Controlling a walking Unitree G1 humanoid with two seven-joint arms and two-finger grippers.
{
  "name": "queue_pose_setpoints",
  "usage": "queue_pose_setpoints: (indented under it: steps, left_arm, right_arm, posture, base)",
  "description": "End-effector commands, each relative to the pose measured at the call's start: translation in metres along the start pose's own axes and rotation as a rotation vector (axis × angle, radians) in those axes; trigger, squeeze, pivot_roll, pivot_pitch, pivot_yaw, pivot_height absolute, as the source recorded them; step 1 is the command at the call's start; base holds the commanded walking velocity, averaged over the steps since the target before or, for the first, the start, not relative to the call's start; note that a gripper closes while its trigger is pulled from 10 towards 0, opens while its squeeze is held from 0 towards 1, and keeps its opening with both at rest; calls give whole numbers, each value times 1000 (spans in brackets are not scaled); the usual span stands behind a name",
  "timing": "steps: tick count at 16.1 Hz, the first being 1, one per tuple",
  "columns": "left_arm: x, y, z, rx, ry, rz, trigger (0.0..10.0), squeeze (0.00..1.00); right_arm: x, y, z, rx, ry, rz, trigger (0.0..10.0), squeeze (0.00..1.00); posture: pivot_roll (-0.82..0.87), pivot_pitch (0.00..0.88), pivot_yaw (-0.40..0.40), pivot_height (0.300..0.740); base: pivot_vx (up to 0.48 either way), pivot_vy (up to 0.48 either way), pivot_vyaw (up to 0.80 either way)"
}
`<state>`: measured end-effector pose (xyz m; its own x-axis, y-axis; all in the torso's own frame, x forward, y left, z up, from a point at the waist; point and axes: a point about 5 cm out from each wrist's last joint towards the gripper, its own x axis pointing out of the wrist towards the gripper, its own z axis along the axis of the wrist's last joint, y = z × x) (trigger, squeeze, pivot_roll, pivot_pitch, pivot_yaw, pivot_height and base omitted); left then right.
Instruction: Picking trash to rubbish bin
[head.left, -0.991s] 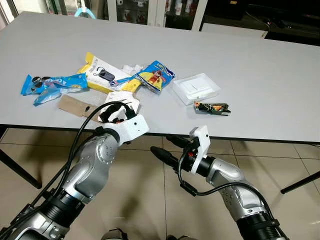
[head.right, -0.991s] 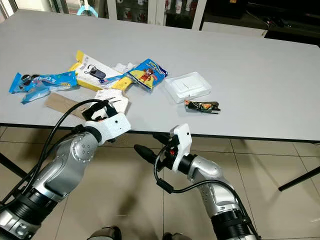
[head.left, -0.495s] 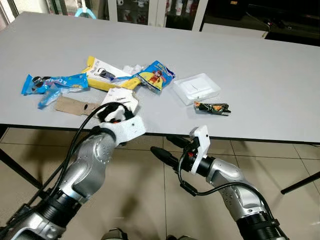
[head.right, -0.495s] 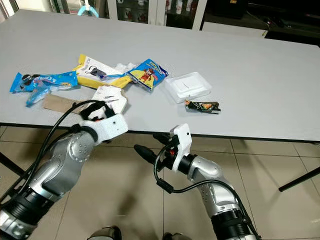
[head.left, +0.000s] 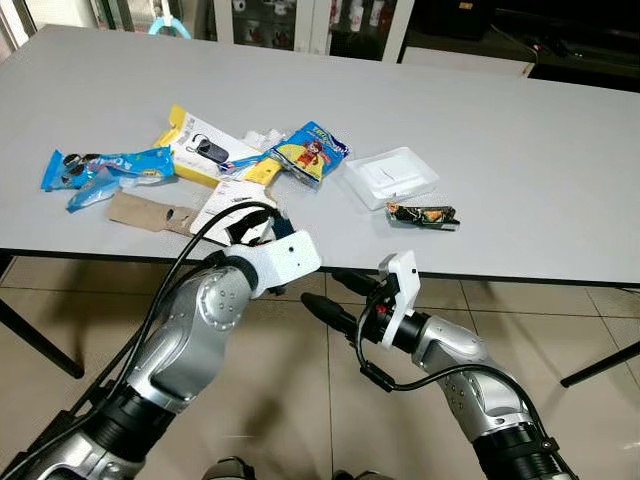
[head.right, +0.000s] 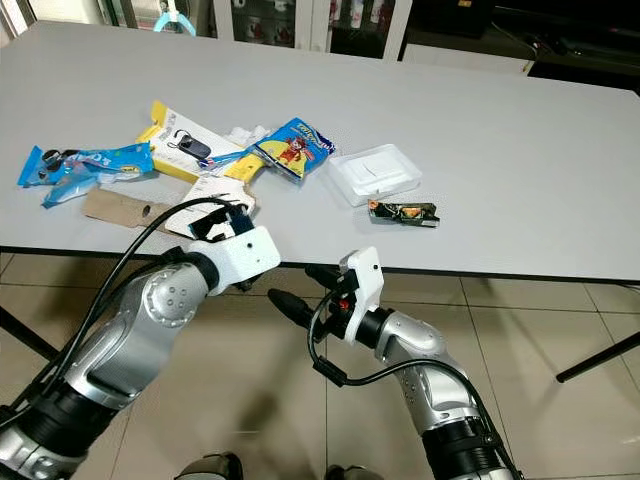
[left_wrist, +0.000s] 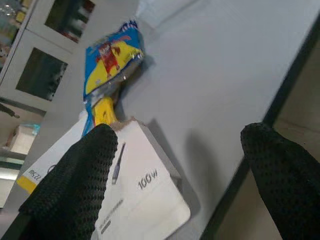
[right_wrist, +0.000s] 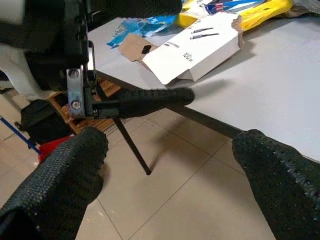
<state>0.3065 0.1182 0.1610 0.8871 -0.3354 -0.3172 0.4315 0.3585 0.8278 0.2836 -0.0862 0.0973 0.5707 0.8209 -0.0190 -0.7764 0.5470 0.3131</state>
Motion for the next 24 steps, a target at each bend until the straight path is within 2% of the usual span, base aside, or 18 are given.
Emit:
queue_pose_setpoints:
  steps: [1,5,11,13,16,24]
  left_arm:
    - [0,-7,-7,42,28,-43,10000,0]
    - [-2,-4,-20,109,107,-50,10000,0]
    - [-2,0,-25,141,157,-26,10000,0]
    - [-3,5,-34,172,221,1,10000,0]
    - [-4,9,-39,176,258,25,10000,0]
    - [-1,9,-45,239,291,78,10000,0]
  right_arm:
    - [-4,-5,1,1,-1,-18,10000,0]
    - [-3,-6,1,2,-1,-19,10000,0]
    - [-4,-6,1,5,-2,-20,10000,0]
    - [-5,-6,1,8,-3,-19,10000,0]
    - [-5,-6,0,10,-3,-19,10000,0]
    - [-5,-5,1,10,-4,-20,10000,0]
  posture:
    - [-17,87,-105,740]
    - [-15,88,-105,740]
    - [-16,90,-109,740]
    - [-16,92,-110,740]
    - [-16,93,-109,740]
    - [-19,93,-108,740]
  base:
    - [0,0,0]
    - [0,0,0]
    - [0,0,0]
    - [0,0,0]
    - [0,0,0]
    - [0,0,0]
